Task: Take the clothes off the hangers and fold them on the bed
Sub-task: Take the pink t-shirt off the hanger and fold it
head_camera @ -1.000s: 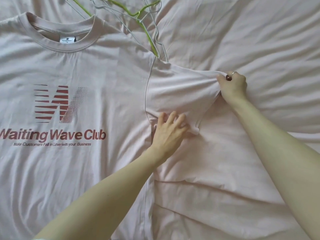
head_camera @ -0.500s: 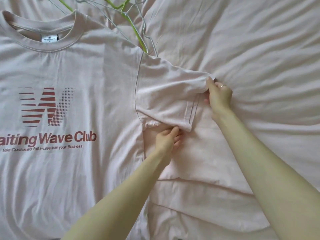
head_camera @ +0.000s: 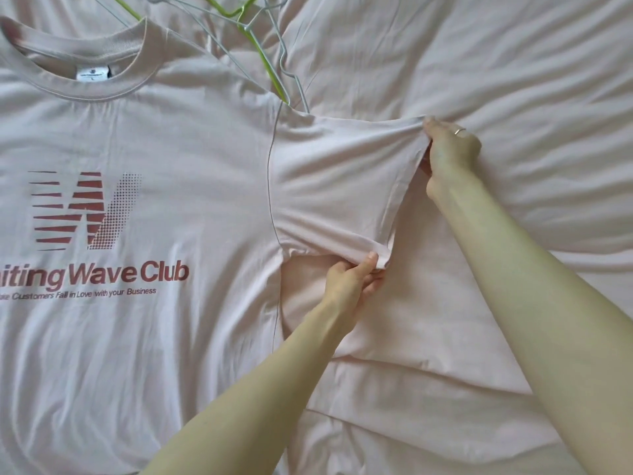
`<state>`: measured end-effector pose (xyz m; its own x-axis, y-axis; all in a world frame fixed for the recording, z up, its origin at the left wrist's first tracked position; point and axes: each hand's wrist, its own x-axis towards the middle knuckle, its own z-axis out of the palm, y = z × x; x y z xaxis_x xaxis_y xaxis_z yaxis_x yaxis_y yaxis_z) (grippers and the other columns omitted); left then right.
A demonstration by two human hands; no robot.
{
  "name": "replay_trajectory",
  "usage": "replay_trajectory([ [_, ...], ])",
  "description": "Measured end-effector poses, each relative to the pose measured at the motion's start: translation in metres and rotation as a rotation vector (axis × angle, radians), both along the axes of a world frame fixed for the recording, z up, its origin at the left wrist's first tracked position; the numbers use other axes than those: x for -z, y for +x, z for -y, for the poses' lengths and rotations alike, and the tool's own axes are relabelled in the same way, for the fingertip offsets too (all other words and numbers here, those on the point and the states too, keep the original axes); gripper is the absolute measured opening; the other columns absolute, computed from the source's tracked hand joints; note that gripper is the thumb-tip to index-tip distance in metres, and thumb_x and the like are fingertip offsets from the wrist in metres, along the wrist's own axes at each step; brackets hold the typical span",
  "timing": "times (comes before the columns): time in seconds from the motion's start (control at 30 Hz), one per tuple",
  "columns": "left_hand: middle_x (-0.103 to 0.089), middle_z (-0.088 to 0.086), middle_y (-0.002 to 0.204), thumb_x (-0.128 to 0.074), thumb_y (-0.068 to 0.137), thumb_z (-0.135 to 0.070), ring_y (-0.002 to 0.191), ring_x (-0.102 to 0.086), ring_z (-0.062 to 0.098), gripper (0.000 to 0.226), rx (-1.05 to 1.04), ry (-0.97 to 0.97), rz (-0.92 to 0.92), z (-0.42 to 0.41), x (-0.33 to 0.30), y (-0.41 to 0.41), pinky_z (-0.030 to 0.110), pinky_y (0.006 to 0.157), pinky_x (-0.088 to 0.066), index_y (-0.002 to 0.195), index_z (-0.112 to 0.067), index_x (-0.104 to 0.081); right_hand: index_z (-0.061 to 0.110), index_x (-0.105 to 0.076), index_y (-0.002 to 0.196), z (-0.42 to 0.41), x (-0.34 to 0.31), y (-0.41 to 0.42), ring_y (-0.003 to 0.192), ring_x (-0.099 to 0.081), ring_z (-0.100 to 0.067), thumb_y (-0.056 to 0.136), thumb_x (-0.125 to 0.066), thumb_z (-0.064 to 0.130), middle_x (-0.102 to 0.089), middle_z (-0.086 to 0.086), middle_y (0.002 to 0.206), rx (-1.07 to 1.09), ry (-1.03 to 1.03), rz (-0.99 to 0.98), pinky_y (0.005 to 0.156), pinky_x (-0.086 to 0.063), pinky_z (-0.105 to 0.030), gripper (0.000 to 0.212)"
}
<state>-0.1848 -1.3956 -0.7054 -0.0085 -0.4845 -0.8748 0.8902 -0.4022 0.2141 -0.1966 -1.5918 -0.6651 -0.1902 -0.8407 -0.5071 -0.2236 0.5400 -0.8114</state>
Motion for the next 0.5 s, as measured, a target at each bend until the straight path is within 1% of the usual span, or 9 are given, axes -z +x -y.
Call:
replay_trajectory([
  [0.03, -0.065, 0.007, 0.087, -0.057, 0.093, -0.009, 0.073, -0.063, 0.013, 0.021, -0.011, -0.004, 0.003, 0.001, 0.000, -0.002, 0.020, 0.065, -0.053, 0.110, 0.002, -0.058, 0.020, -0.057, 0.062, 0.003, -0.001, 0.002, 0.062, -0.052, -0.011, 0.084, -0.067, 0.017, -0.056, 0.005, 0.063, -0.026, -0.028, -0.037, 0.067, -0.047, -0.026, 0.024],
  [0.1, -0.065, 0.010, 0.097, -0.056, 0.093, -0.006, 0.079, -0.066, 0.015, 0.032, -0.063, -0.015, -0.018, 0.004, -0.001, -0.003, 0.022, 0.068, -0.054, 0.121, 0.007, -0.053, 0.021, -0.057, 0.059, 0.007, -0.001, 0.006, 0.064, -0.051, -0.014, 0.083, -0.067, 0.022, -0.055, 0.005, 0.061, -0.062, -0.067, -0.077, 0.068, -0.047, -0.030, 0.026],
  [0.17, -0.066, 0.011, 0.097, -0.055, 0.093, -0.005, 0.078, -0.069, 0.016, 0.036, -0.105, -0.016, -0.070, 0.006, -0.003, -0.005, 0.022, 0.067, -0.055, 0.125, 0.010, -0.049, 0.020, -0.055, 0.056, 0.011, 0.003, 0.010, 0.066, -0.049, -0.016, 0.083, -0.066, 0.024, -0.052, 0.004, 0.060, -0.086, -0.097, -0.122, 0.068, -0.047, -0.033, 0.029],
  [0.2, -0.066, 0.011, 0.093, -0.055, 0.093, -0.005, 0.076, -0.070, 0.015, 0.036, -0.105, -0.006, -0.091, 0.007, -0.004, -0.006, 0.021, 0.065, -0.055, 0.124, 0.011, -0.048, 0.020, -0.053, 0.057, 0.012, 0.004, 0.011, 0.066, -0.047, -0.015, 0.085, -0.064, 0.024, -0.051, 0.005, 0.060, -0.112, -0.117, -0.167, 0.066, -0.045, -0.030, 0.031],
  [0.27, -0.064, 0.010, 0.085, -0.056, 0.093, -0.007, 0.069, -0.070, 0.014, 0.030, -0.083, 0.015, -0.108, 0.009, -0.005, -0.009, 0.020, 0.060, -0.055, 0.118, 0.009, -0.048, 0.019, -0.056, 0.067, 0.013, 0.003, 0.010, 0.071, -0.050, -0.015, 0.091, -0.058, 0.028, -0.058, 0.004, 0.070, -0.229, -0.172, -0.360, 0.064, -0.038, -0.023, 0.025],
  [0.3, -0.062, 0.010, 0.083, -0.057, 0.093, -0.008, 0.066, -0.070, 0.013, 0.025, -0.061, 0.029, -0.095, 0.010, -0.004, -0.009, 0.020, 0.059, -0.056, 0.113, 0.006, -0.049, 0.016, -0.061, 0.078, 0.013, 0.004, 0.010, 0.080, -0.054, -0.017, 0.092, -0.054, 0.030, -0.064, 0.001, 0.082, -0.293, -0.199, -0.483, 0.066, -0.036, -0.023, 0.021],
  [0.37, -0.061, 0.010, 0.082, -0.058, 0.093, -0.009, 0.060, -0.068, 0.012, 0.018, -0.012, 0.071, -0.047, 0.013, -0.001, -0.010, 0.020, 0.058, -0.056, 0.105, 0.003, -0.051, 0.011, -0.066, 0.100, 0.014, 0.006, 0.007, 0.102, -0.057, -0.024, 0.095, -0.050, 0.031, -0.068, -0.004, 0.105, -0.388, -0.235, -0.661, 0.076, -0.036, -0.026, 0.026],
  [0.43, -0.063, 0.009, 0.079, -0.059, 0.093, -0.013, 0.056, -0.066, 0.011, 0.011, 0.055, 0.117, 0.007, 0.016, 0.002, -0.010, 0.021, 0.057, -0.055, 0.095, -0.002, -0.056, 0.010, -0.064, 0.108, 0.014, 0.011, 0.007, 0.111, -0.055, -0.026, 0.095, -0.048, 0.030, -0.066, -0.007, 0.113, -0.443, -0.240, -0.728, 0.082, -0.036, -0.028, 0.029],
  [0.5, -0.065, 0.007, 0.074, -0.060, 0.092, -0.017, 0.052, -0.064, 0.011, 0.012, 0.150, 0.131, 0.054, 0.015, 0.002, -0.009, 0.021, 0.056, -0.053, 0.088, -0.006, -0.057, 0.009, -0.062, 0.109, 0.011, 0.015, 0.006, 0.112, -0.054, -0.026, 0.094, -0.049, 0.030, -0.065, -0.007, 0.114, -0.476, -0.237, -0.733, 0.083, -0.035, -0.027, 0.029],
])
